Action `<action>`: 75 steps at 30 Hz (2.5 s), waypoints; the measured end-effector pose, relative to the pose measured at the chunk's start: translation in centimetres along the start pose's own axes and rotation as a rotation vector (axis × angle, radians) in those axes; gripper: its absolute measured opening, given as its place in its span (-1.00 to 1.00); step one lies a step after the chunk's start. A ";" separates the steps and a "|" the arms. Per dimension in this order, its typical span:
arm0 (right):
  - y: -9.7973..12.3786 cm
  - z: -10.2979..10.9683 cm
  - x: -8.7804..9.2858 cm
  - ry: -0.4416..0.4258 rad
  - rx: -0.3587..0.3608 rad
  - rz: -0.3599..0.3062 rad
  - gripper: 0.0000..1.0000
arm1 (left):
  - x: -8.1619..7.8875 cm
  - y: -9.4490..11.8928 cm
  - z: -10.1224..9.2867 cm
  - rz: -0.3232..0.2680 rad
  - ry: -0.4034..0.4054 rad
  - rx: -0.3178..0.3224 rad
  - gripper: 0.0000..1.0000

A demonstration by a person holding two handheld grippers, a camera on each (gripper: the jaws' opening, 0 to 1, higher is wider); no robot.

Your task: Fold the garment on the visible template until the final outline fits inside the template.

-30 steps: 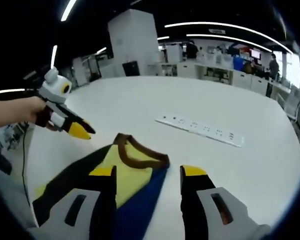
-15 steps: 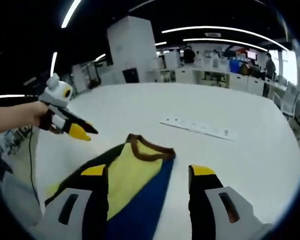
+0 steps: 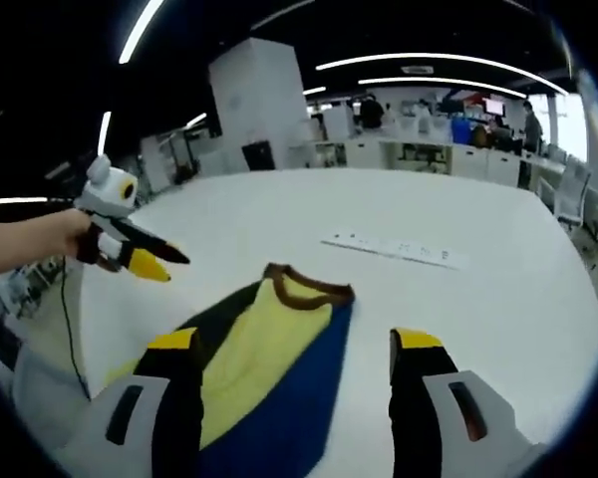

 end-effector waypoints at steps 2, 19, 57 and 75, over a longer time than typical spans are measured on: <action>0.5 0.4 0.2 -0.005 -0.002 0.000 0.61 | 0.2 0.4 -0.5 -0.002 -0.005 0.006 0.27; 5.0 2.2 0.0 -0.017 -0.005 -0.015 0.87 | 1.2 3.8 -4.1 -0.037 -0.072 0.050 0.49; 13.4 5.7 4.0 -0.063 0.036 0.021 0.99 | 5.7 10.9 -7.8 -0.062 -0.081 0.067 0.84; 16.8 6.5 5.9 -0.076 0.062 0.049 0.99 | 8.4 15.1 -9.0 -0.077 -0.042 0.042 0.98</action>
Point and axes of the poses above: the point that each gripper's makers call its tool centre point, and the gripper's own axes: y roughly backward along the fingers, z roughly to its left, x roughly out of its underside, the point moved 1 cm from there along y, roughly backward along the fingers, and after that the axes turned 13 degrees about -z, right-handed, at the moved point
